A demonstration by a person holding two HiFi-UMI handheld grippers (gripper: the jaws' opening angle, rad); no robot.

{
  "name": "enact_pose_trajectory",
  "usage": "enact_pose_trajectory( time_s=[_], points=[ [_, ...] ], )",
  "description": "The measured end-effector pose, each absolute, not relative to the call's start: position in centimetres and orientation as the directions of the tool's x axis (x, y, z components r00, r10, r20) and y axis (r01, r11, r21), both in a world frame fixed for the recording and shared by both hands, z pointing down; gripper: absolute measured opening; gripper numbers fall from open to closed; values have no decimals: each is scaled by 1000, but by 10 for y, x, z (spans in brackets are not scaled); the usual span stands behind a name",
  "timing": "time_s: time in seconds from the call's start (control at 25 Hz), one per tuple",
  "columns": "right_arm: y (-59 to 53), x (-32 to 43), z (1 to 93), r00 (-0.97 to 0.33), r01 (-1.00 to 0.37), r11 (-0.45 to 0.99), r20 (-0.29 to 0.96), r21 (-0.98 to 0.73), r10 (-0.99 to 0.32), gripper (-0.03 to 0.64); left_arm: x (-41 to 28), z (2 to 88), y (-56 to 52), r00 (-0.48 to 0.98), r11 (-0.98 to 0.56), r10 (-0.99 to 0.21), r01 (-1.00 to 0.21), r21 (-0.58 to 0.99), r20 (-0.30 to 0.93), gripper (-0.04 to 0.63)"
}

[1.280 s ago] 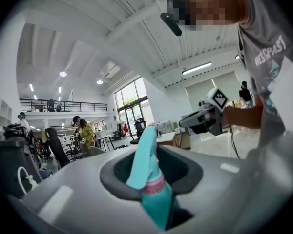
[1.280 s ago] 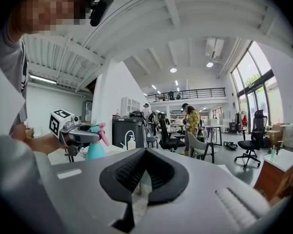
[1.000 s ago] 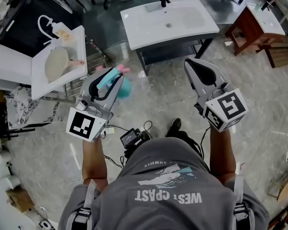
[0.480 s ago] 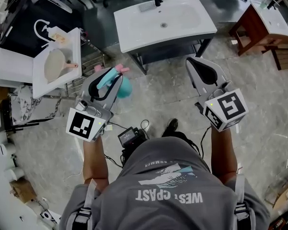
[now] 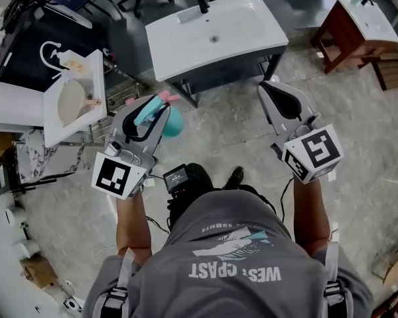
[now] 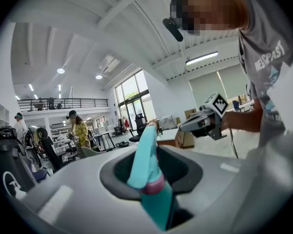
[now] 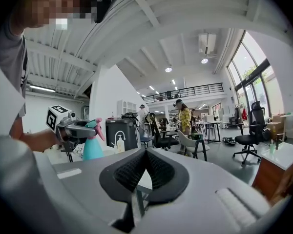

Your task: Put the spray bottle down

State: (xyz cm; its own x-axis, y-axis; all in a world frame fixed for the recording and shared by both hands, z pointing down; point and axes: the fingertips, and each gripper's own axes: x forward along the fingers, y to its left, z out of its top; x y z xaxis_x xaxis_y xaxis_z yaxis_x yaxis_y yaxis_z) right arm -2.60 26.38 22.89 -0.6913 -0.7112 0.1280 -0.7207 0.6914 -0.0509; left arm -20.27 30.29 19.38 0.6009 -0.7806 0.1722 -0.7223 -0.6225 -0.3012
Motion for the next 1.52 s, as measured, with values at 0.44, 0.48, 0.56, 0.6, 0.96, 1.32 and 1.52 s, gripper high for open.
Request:
enact_pose_trajectory(
  time_s=[0.44, 0.48, 0.56, 0.6, 0.96, 1.32, 1.52],
  points=[
    [235, -1, 223, -574, -817, 576, 126, -25, -809, 2, -183, 199, 248, 721, -726, -679, -634, -267, 135, 95],
    [232, 2, 219, -559, -827, 561, 123, -19, -820, 2, -181, 197, 242, 734, -736, -667, -622, -267, 128, 95],
    [225, 6, 212, -534, -843, 537, 121, -9, -837, 2, -176, 192, 227, 758, -754, -643, -600, -269, 113, 95],
    [221, 6, 209, -524, -849, 528, 121, -3, -843, 2, -175, 189, 219, 768, -761, -632, -590, -270, 104, 95],
    [183, -11, 205, -438, -896, 444, 140, 8, -888, 2, -183, 182, 158, 840, -823, -538, -506, -258, 71, 95],
    [153, -35, 204, -363, -929, 369, 156, 13, -919, 2, -208, 183, 115, 878, -859, -476, -452, -242, 53, 95],
    [143, -52, 201, -326, -942, 334, 163, 26, -931, 2, -221, 189, 96, 898, -878, -437, -416, -238, 44, 95]
  ],
)
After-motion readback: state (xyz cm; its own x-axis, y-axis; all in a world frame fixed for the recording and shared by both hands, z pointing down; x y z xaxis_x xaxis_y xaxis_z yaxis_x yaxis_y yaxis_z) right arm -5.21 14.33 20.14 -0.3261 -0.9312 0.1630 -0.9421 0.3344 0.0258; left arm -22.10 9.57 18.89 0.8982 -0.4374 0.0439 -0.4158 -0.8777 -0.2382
